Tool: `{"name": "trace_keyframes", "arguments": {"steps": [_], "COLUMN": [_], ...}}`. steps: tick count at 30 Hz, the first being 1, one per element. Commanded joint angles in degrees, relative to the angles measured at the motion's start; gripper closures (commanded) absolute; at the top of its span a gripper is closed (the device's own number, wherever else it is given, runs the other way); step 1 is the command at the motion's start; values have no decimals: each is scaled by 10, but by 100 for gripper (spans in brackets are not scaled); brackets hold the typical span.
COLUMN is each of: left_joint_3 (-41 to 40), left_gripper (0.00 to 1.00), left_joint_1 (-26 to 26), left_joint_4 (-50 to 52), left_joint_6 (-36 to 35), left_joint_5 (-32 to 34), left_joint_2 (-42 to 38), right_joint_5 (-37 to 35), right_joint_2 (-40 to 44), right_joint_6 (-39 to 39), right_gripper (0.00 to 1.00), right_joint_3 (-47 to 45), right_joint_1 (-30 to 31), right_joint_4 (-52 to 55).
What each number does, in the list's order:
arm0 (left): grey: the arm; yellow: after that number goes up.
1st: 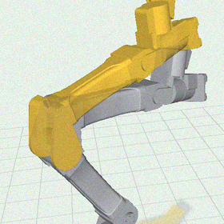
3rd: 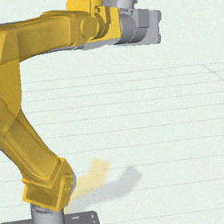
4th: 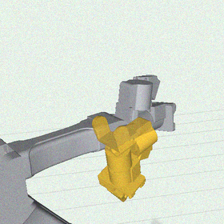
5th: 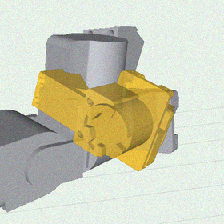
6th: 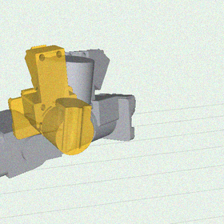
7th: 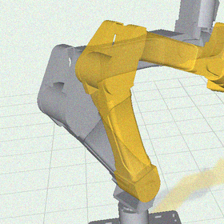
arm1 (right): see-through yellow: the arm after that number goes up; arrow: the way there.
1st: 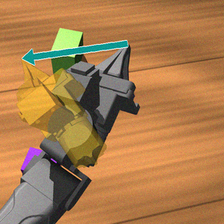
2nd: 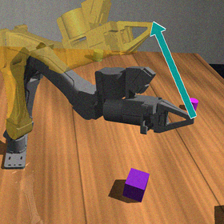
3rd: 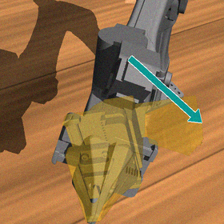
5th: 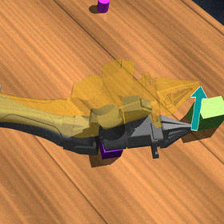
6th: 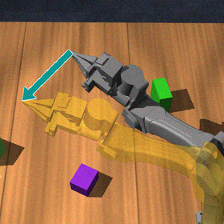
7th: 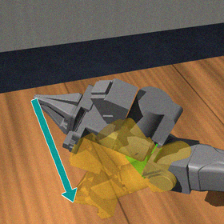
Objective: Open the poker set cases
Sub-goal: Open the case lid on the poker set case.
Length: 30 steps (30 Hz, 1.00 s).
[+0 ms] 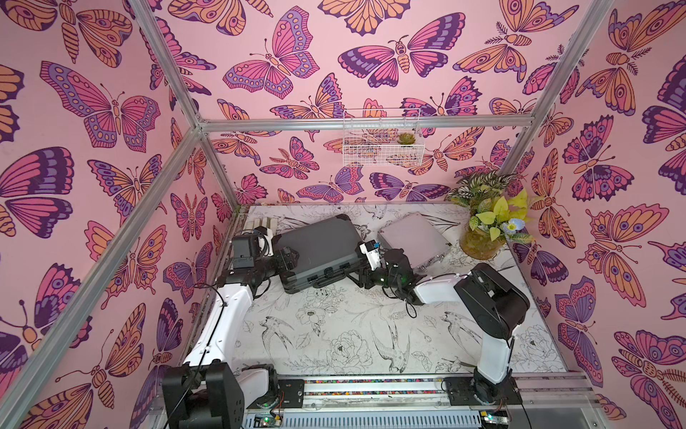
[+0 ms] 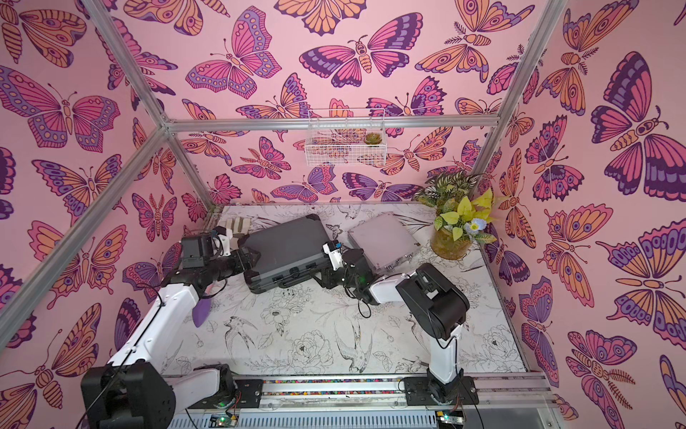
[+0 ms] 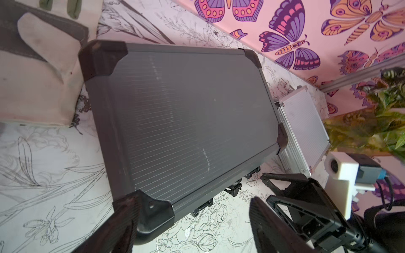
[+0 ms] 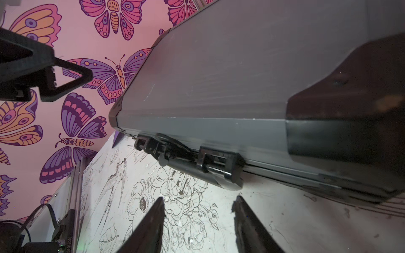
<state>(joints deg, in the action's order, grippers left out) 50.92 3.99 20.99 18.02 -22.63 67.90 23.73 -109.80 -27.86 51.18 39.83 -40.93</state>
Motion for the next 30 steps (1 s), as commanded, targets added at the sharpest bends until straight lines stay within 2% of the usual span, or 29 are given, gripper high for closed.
{"name": "trace_keyframes", "arguments": {"steps": [1, 4, 7, 15, 26, 30], "left_joint_3": [-25, -16, 3, 37, 50, 50], "left_gripper": [23, 28, 30, 29, 28, 28], "left_joint_1": [-19, -40, -51, -93, -93, -93], "left_joint_4": [-34, -16, 6, 47, 69, 69], "left_joint_6": [-26, -28, -23, -51, -56, -56], "left_joint_5": [33, 74, 79, 107, 120, 122], "left_joint_2": [-8, 7, 34, 103, 139, 143], "right_joint_5": [11, 14, 8, 9, 67, 98], "right_joint_2": [-28, -47, -61, -90, -124, -137], "right_joint_6": [-23, -34, -44, -25, -25, -41], "right_gripper": [50, 48, 42, 38, 38, 41], "right_joint_3": [8, 10, 5, 23, 54, 56], "right_joint_1": [1, 1, 1, 2, 1, 1], "right_joint_4": [-41, -62, -93, -103, -138, -168]}}
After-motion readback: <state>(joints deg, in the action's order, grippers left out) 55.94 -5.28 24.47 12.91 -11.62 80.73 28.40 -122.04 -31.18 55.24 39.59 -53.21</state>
